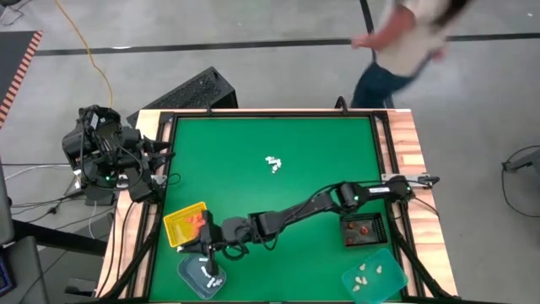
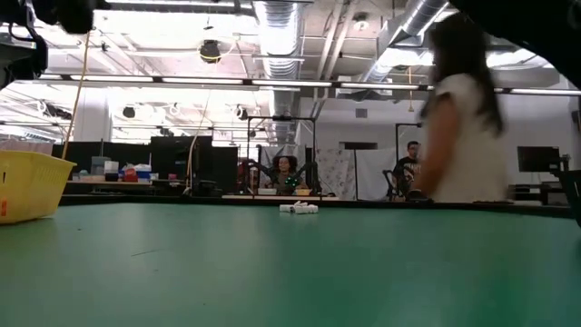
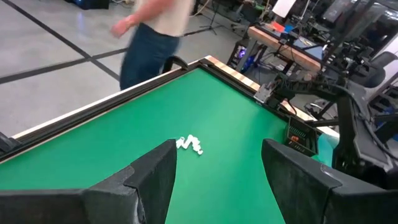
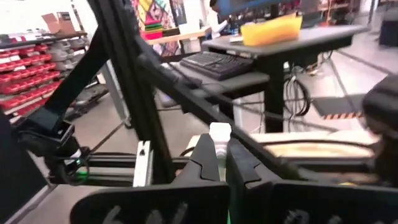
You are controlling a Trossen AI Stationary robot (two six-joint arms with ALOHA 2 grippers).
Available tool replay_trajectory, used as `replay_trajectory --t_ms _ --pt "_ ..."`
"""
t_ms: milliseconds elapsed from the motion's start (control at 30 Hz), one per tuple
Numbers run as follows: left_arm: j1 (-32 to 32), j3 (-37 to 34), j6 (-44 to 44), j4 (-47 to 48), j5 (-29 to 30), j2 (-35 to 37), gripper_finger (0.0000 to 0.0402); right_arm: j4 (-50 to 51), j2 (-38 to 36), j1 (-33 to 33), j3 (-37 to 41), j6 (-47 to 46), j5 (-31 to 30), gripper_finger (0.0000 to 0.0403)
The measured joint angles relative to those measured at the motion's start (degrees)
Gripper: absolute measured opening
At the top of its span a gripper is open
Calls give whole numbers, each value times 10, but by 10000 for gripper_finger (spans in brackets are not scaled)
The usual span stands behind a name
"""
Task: Sort Halloween decoration
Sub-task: Put the white skeleton model into the blue bin
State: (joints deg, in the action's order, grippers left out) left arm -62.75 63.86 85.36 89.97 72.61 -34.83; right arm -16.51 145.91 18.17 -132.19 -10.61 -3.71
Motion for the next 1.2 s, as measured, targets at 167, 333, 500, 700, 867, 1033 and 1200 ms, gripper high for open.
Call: replay_trajectory --t_ms 167,333,500,700,867,1033,1200 --pt "0 0 0 0 -1 0 226 9 15 8 -5 -20 23 0" --pt "0 0 0 0 -1 0 226 93 15 21 -6 -20 45 0" --pt "0 0 0 0 -2 0 226 173 16 37 -5 -29 60 0" --pt "0 0 0 0 -2 0 226 208 16 46 -5 -30 55 12" --pt "0 0 0 0 -4 0 226 227 15 46 -5 -30 51 48" --pt "0 0 0 0 -13 0 226 241 15 41 -5 -30 51 87" --pt "0 0 0 -1 -18 0 226 253 14 41 -5 -32 56 118"
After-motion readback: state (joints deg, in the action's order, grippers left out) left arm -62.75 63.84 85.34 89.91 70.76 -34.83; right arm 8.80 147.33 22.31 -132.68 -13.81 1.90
